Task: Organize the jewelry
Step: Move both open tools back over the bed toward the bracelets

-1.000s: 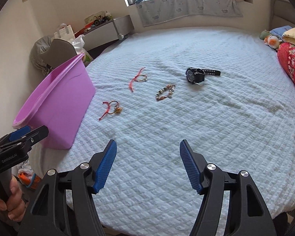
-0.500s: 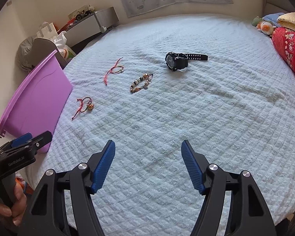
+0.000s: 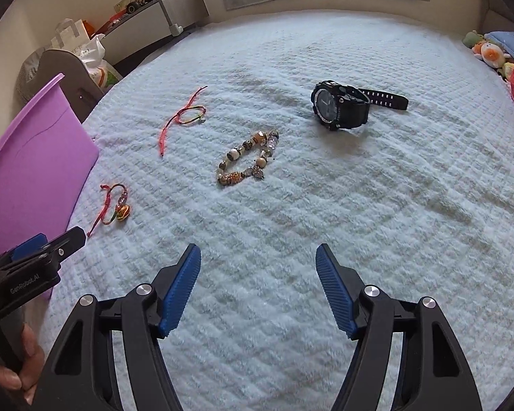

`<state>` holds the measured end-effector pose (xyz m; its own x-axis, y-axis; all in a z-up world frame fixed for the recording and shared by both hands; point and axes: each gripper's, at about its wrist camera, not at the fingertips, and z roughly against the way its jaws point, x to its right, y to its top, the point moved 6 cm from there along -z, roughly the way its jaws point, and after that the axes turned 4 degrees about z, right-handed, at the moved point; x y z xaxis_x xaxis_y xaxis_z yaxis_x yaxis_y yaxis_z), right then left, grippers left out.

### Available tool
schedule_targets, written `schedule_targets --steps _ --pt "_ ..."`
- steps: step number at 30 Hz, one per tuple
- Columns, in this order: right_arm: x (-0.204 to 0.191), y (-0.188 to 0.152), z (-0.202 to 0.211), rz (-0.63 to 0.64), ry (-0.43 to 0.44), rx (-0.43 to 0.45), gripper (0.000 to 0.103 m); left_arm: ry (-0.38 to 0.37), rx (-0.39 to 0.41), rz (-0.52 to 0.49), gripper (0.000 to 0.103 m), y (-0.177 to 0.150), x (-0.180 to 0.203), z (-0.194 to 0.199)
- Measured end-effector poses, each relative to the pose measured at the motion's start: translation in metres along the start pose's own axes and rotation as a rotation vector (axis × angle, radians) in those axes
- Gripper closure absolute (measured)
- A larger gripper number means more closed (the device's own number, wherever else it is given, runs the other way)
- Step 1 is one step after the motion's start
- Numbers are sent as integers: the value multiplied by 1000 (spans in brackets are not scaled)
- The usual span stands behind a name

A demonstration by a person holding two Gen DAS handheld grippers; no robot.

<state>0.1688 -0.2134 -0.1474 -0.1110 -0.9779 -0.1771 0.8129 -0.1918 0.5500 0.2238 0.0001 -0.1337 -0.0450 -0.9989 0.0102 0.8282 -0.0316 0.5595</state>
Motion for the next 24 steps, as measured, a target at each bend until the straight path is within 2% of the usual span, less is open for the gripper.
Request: schedule_targets --steps 10,24 --pt "-9 33 -52 49 -18 -15 36 33 -11 2 10 10 3 -40" --pt "-10 51 -77 117 -80 0 33 27 -20 28 10 20 8 -64"
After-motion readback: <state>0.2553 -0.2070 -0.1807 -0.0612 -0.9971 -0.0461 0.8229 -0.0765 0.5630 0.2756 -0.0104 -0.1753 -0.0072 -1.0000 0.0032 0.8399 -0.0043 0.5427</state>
